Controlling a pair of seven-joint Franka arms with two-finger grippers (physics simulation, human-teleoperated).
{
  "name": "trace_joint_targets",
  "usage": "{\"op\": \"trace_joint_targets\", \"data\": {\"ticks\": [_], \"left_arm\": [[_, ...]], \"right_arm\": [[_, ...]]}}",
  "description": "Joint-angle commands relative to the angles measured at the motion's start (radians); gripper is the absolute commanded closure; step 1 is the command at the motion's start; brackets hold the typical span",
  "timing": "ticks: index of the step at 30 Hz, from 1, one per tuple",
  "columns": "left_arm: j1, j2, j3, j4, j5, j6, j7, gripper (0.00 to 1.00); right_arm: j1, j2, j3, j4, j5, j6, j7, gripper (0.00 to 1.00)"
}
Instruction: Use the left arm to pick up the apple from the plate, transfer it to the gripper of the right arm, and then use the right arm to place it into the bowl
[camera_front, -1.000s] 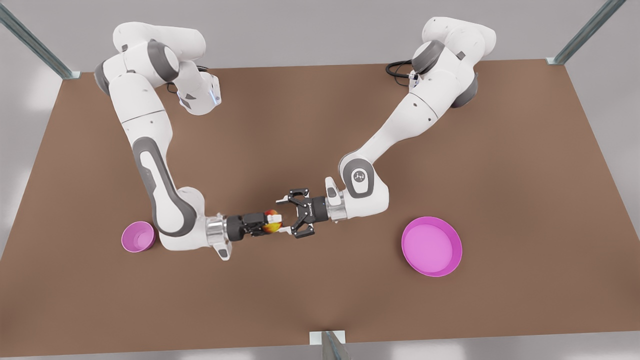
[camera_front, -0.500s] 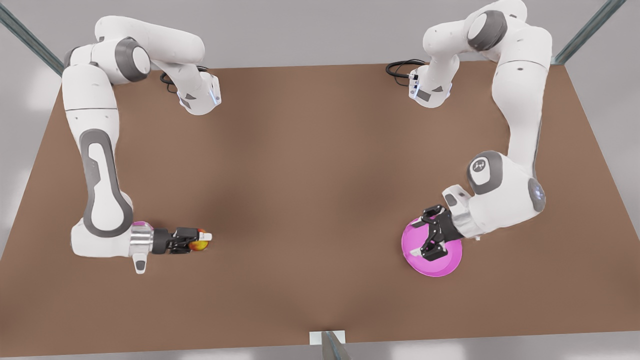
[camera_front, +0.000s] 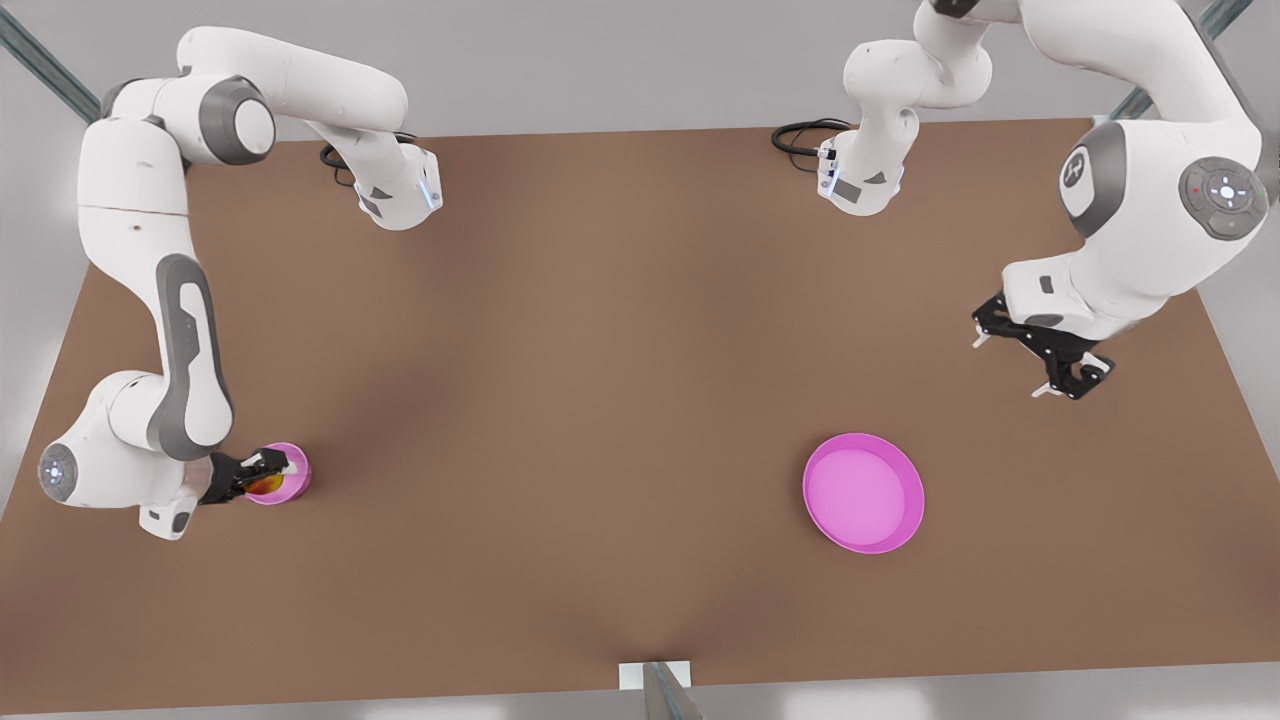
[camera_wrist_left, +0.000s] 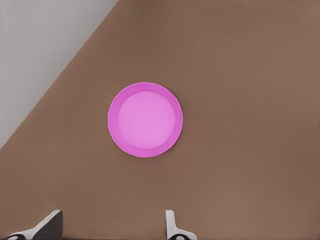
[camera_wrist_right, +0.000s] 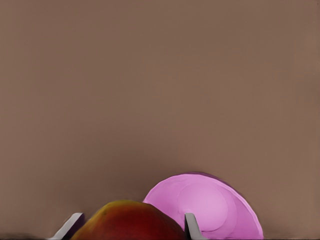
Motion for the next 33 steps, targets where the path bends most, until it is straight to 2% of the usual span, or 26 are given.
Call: {"op": "trace_joint_targets", "data": {"ticks": [1,12,15,20,22,24,26,27,28,30,31,32,33], "left_arm": [[-0.001,0.002,-0.001,0.002,-0.007,-0.034,-0.765,0.00],[-0.001,0.024,-0.001,0.002,0.000,-0.028,-0.762,0.00],[-0.001,0.024,-0.001,0.002,0.000,-0.028,-0.762,0.00],[-0.001,0.024,-0.001,0.002,0.003,-0.031,-0.762,0.00],[0.001,0.024,-0.001,0.004,0.000,-0.028,-0.763,0.00],[0.004,0.024,-0.001,0.002,-0.002,-0.026,-0.762,0.00],[0.002,0.024,0.000,0.002,-0.002,-0.026,-0.806,0.00],[0.007,0.024,0.000,0.001,-0.003,-0.026,-0.809,0.00],[0.009,0.024,0.000,0.001,-0.005,-0.025,-0.808,0.00],[0.001,0.027,0.000,0.001,0.000,-0.008,-0.808,0.00],[0.002,0.027,0.000,0.001,0.003,-0.005,-0.808,0.00],[-0.001,0.027,-0.001,0.002,0.003,-0.003,-0.808,0.00],[-0.008,0.027,-0.001,0.002,0.004,0.007,-0.805,0.00]], "right_arm": [[-0.008,0.011,0.000,-0.008,-0.083,0.012,-0.009,0.31],[-0.025,0.046,0.004,-0.040,-0.117,0.091,-0.050,0.29],[-0.022,0.045,0.004,-0.040,-0.117,0.084,-0.050,0.01],[-0.015,0.008,0.018,-0.028,-0.116,0.038,-0.032,0.00],[0.009,-0.089,0.021,0.046,-0.165,-0.027,0.059,0.00],[0.109,-0.141,0.024,0.262,-0.271,-0.204,0.155,0.00],[0.219,-0.247,0.027,0.262,-0.289,-0.339,0.430,0.00],[0.244,-0.310,0.061,0.250,-0.281,-0.370,0.569,0.00],[0.236,-0.325,0.098,0.242,-0.281,-0.390,0.626,0.00],[0.221,-0.334,0.096,0.219,-0.234,-0.364,0.683,0.00],[0.228,-0.504,0.020,0.022,-0.228,-0.234,0.695,0.00],[0.318,-0.540,-0.098,-0.003,-0.223,-0.225,0.750,0.00],[0.340,-0.546,-0.123,0.001,-0.222,-0.247,0.766,0.00]]}}
